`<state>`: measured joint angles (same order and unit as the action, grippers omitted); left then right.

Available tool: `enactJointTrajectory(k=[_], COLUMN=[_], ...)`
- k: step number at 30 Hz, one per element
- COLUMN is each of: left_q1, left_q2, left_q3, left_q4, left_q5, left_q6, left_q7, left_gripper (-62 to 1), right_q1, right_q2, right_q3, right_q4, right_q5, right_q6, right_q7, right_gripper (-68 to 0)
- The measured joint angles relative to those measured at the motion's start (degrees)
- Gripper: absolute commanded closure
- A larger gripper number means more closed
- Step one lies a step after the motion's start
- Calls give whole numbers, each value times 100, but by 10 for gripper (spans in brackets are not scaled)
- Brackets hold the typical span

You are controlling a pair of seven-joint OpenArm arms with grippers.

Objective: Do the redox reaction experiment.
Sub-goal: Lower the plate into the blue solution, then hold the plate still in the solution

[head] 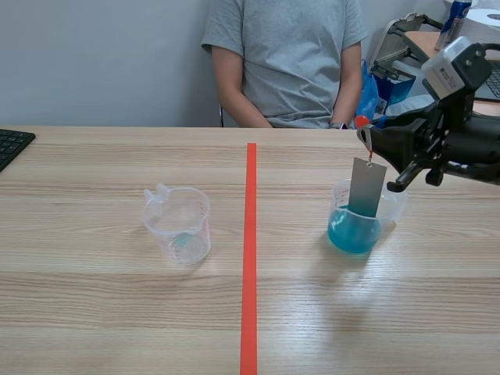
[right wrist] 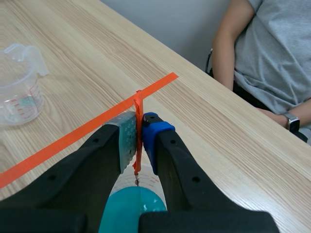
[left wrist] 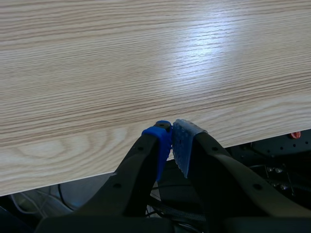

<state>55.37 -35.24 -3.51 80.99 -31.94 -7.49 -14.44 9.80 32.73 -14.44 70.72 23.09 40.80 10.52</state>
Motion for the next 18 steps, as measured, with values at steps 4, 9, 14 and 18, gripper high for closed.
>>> enactJointTrajectory(k=[4, 9, 14, 18], left_q1=[0, 0, 0, 0], left_q2=[0, 0, 0, 0], left_q3=[0, 0, 0, 0], left_q4=[0, 0, 0, 0], left_q5=[0, 0, 0, 0], left_q6=[0, 0, 0, 0], left_q7=[0, 0, 0, 0], left_gripper=[-51, -51, -51, -51], right_q1=[0, 0, 0, 0], right_q2=[0, 0, 0, 0], right_q3=[0, 0, 0, 0], right_q4=[4, 4, 4, 4], right_q5=[0, 0, 0, 0], right_q6=[-2, -2, 39, 105], right_q7=[0, 0, 0, 0], right_gripper=[-15, -15, -15, -15])
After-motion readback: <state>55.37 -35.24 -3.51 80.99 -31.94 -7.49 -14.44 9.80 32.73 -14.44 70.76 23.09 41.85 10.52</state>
